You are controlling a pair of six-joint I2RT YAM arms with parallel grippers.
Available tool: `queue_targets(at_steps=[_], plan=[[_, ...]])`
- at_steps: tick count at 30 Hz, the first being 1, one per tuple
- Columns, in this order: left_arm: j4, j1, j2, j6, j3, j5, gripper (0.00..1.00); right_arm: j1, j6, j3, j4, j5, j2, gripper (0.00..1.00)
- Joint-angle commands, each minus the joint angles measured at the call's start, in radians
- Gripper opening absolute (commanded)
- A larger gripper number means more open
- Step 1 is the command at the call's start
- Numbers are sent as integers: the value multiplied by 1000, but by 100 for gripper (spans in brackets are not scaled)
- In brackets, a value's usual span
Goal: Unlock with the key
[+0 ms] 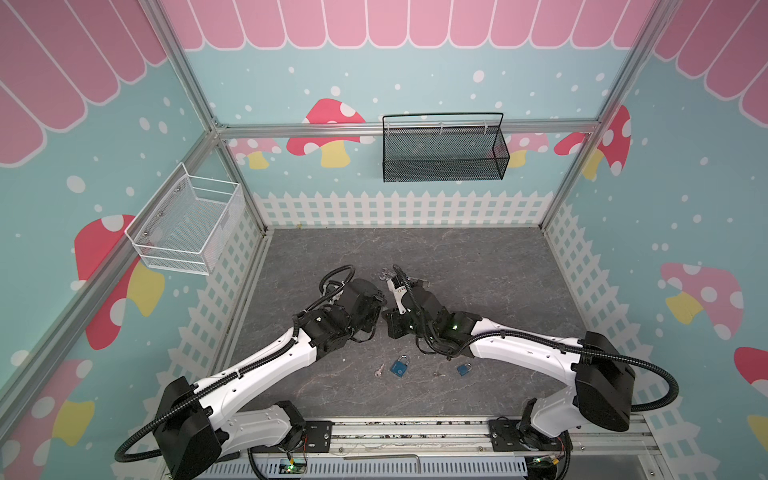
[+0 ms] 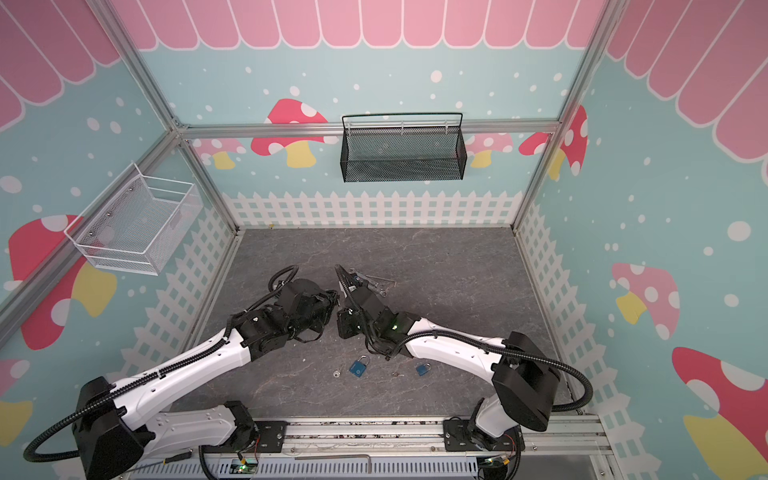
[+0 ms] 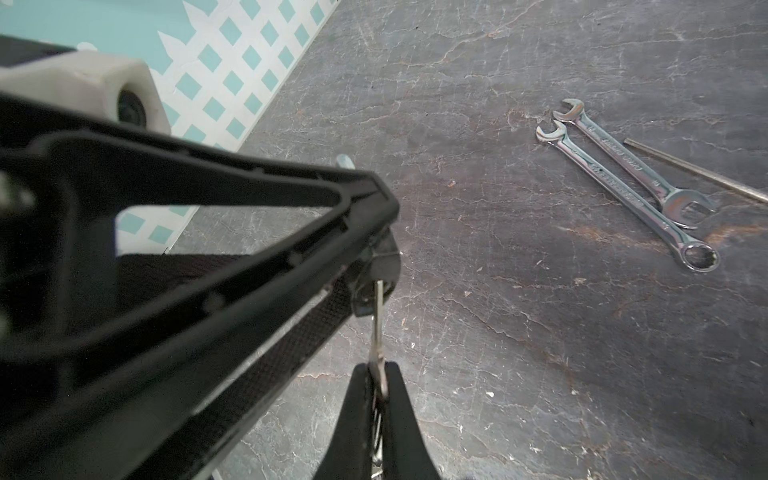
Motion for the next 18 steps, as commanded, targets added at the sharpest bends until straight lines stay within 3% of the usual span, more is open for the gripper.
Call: queue_targets(at_steps=[1, 11, 18], plan=[[-102, -35, 5, 123, 24, 82, 0, -9, -42, 69, 97, -48, -51, 0], [-230, -32, 22, 280, 101, -48, 0, -65, -1, 83, 37, -241, -66, 0], [-254, -37, 38, 308, 125, -81, 0, -69, 6, 111, 19, -250, -61, 0]])
